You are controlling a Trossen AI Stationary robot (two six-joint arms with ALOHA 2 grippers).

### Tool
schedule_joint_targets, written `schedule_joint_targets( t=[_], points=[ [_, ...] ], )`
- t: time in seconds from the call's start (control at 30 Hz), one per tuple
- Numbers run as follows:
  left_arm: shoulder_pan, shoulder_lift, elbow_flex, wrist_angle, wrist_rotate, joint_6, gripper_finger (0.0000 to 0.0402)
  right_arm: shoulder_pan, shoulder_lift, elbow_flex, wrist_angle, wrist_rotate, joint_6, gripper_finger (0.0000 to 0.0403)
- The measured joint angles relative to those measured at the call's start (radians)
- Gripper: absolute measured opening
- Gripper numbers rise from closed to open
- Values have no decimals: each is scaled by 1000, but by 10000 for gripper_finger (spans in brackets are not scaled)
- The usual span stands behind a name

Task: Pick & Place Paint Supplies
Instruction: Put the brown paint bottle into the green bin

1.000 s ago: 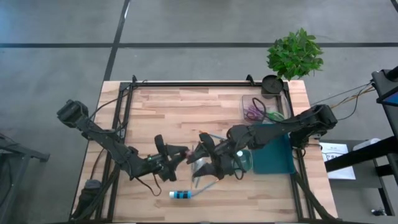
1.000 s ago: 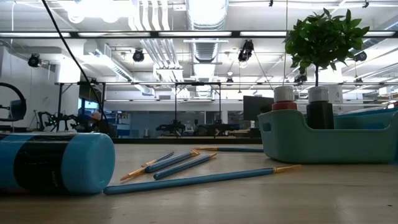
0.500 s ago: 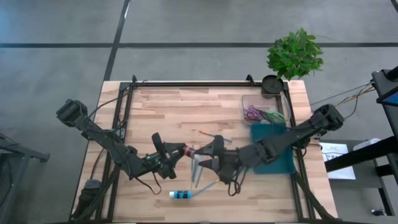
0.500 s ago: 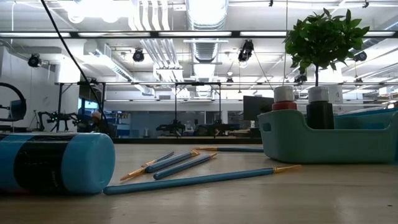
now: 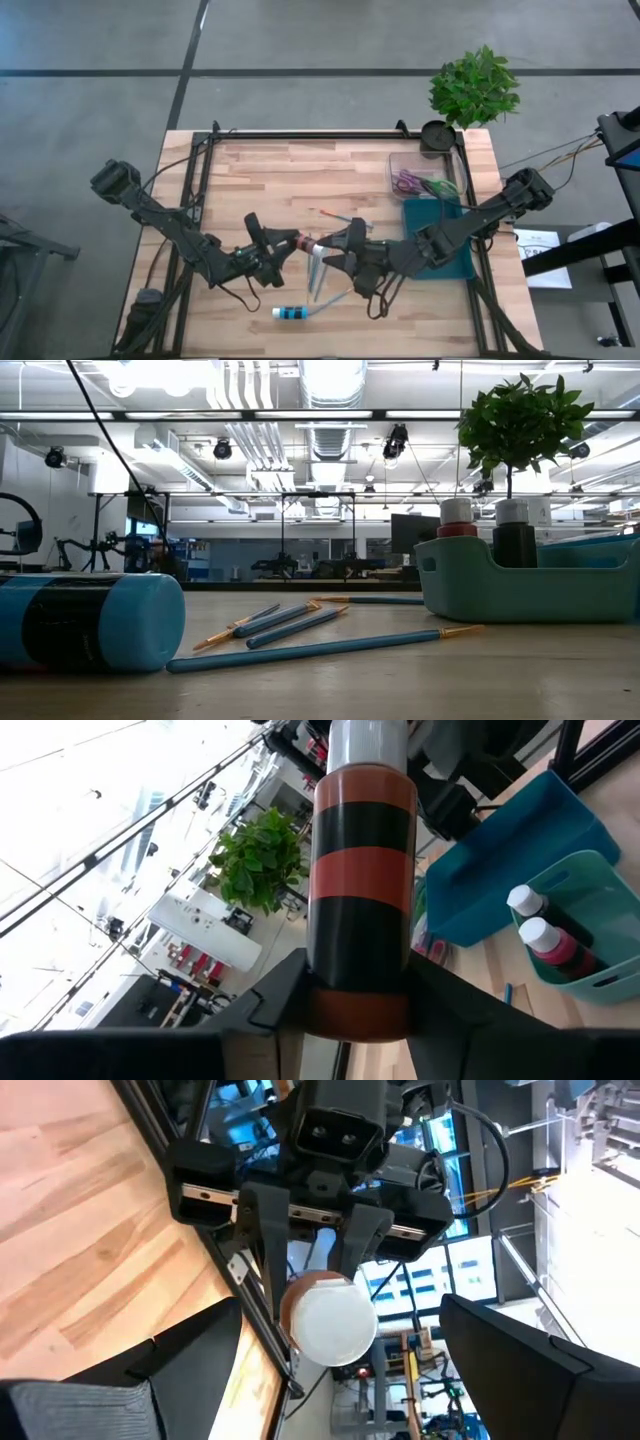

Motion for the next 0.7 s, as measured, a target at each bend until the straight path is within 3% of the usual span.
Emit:
schedule_joint_targets(
  t=[0.33,0.7],
  points=[
    [9,0,0,0,24,-11,143,-1,10,1,0,-34,15,330],
    [10,0,0,0,30,-19,145,-11,26,31,-33,-27,-10,211]
  ],
)
